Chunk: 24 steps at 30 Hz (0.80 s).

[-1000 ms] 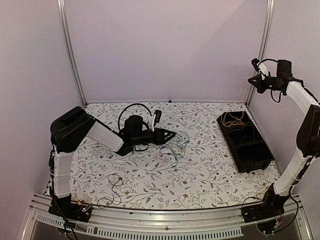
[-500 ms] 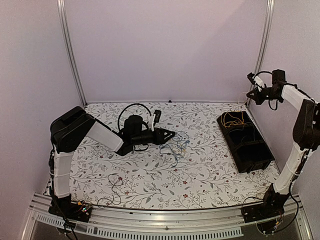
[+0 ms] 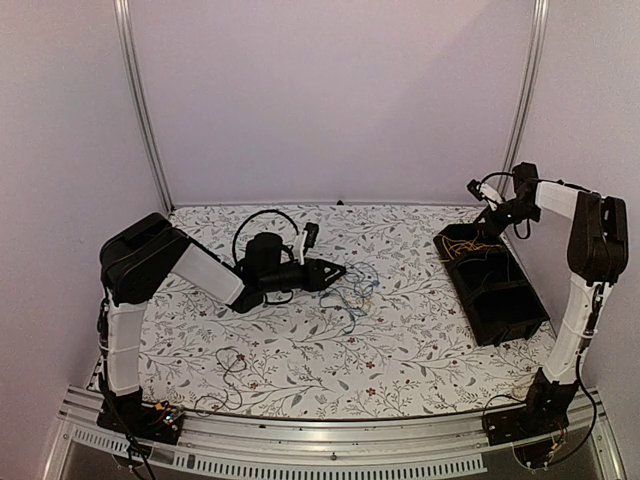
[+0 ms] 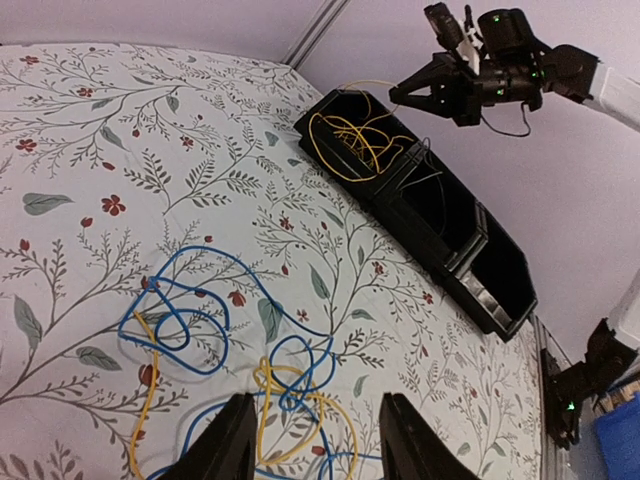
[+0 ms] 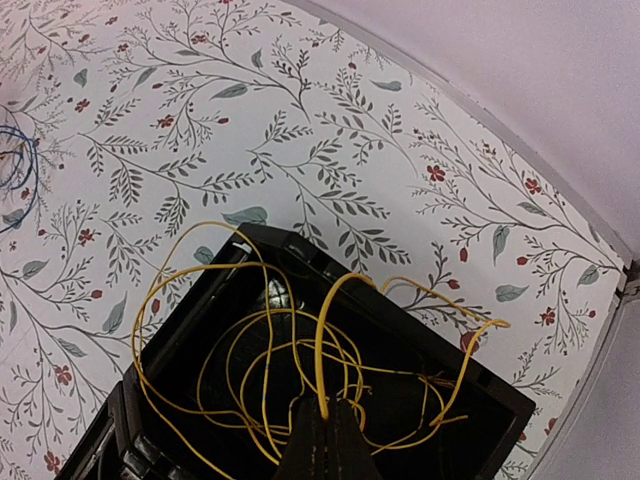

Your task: Untangle the cables

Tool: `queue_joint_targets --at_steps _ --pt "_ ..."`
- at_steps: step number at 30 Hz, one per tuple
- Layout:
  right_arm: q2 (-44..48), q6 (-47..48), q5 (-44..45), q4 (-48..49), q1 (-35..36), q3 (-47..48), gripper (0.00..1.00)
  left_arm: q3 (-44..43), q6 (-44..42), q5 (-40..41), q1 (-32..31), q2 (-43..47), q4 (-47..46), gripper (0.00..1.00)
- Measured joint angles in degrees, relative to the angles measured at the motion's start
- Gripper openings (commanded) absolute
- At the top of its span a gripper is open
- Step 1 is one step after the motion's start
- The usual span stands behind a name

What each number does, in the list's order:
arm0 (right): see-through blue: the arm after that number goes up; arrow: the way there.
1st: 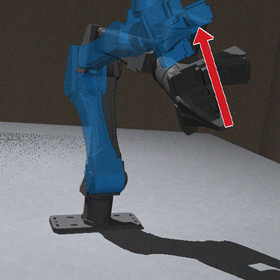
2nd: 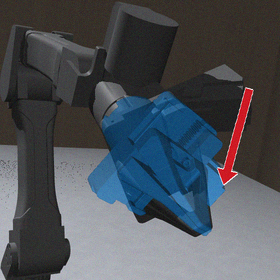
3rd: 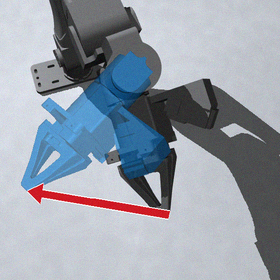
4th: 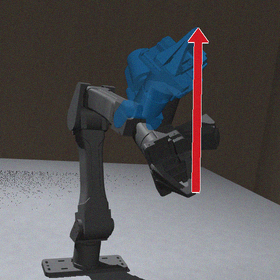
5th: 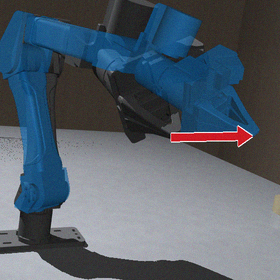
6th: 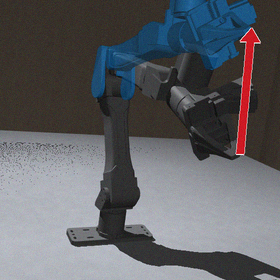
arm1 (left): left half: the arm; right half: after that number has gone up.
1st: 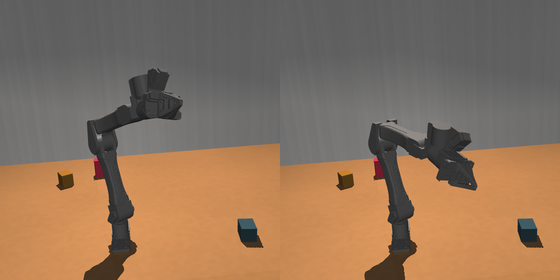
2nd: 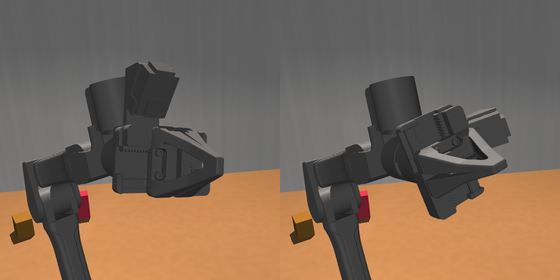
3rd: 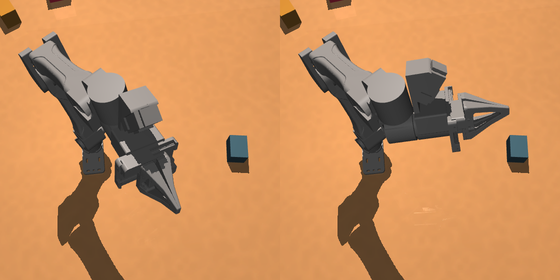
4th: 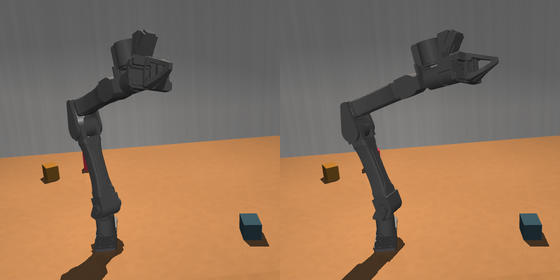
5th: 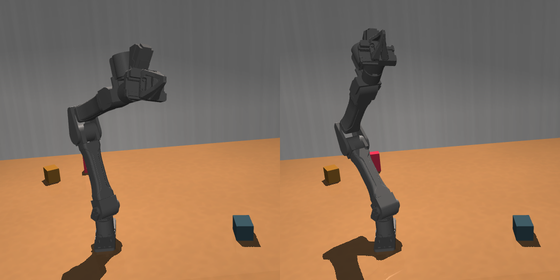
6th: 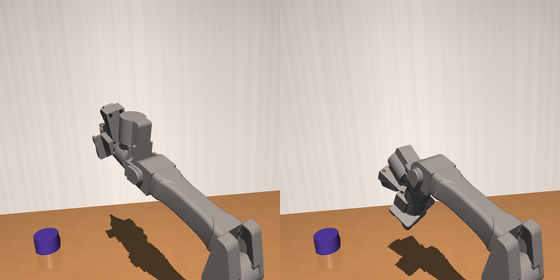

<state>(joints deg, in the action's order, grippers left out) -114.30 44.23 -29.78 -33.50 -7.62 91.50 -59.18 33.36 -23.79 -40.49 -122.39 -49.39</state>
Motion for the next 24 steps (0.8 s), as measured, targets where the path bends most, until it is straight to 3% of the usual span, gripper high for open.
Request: queue_joint_targets --at_steps 12,24 --pt "-3.91 -1.57 4.57 -1.6 2.36 -0.04 0.0 0.0 0.72 -0.07 0.11 0.0 -0.04 0.45" --pt "14.99 -4.96 3.65 0.98 2.36 -3.63 0.0 0.0 2.08 -0.61 0.13 -0.02 -1.42 0.45"
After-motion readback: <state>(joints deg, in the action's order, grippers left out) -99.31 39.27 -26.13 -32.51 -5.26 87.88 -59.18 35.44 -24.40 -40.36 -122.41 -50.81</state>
